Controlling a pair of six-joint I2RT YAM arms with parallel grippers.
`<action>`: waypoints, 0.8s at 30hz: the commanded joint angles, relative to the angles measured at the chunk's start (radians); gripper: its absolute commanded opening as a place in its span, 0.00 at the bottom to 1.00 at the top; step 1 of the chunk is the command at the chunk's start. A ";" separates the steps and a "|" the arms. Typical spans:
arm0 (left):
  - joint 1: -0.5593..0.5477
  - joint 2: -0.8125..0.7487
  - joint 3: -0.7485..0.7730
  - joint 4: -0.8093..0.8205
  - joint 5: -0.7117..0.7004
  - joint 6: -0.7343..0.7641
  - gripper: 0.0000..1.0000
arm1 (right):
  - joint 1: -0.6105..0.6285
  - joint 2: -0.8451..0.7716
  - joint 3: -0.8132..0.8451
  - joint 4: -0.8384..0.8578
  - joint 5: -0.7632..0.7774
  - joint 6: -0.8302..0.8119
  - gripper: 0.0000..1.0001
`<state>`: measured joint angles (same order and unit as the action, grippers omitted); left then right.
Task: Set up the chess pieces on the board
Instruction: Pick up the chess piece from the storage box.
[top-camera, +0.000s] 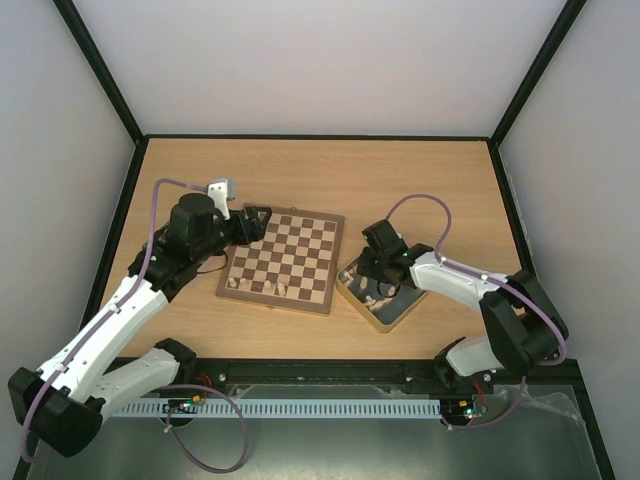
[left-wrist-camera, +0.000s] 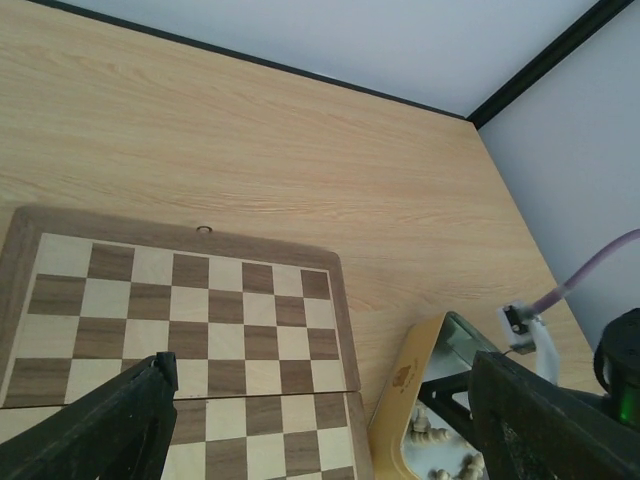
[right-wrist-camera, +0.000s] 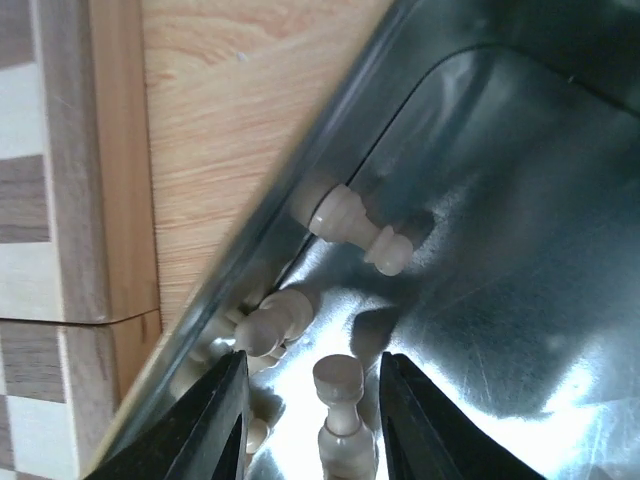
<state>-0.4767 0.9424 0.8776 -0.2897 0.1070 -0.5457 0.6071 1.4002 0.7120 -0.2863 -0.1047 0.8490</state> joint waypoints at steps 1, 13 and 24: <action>0.000 0.014 -0.015 0.055 0.037 -0.022 0.82 | -0.005 0.034 -0.001 0.008 -0.027 -0.040 0.35; -0.003 0.048 -0.007 0.067 0.032 -0.021 0.80 | 0.010 -0.022 0.000 -0.139 0.024 -0.128 0.32; -0.004 0.033 -0.004 0.049 0.007 0.000 0.81 | 0.045 0.016 0.035 -0.117 -0.018 -0.137 0.35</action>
<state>-0.4774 0.9886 0.8680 -0.2455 0.1230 -0.5617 0.6304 1.3987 0.7139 -0.3763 -0.1291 0.7277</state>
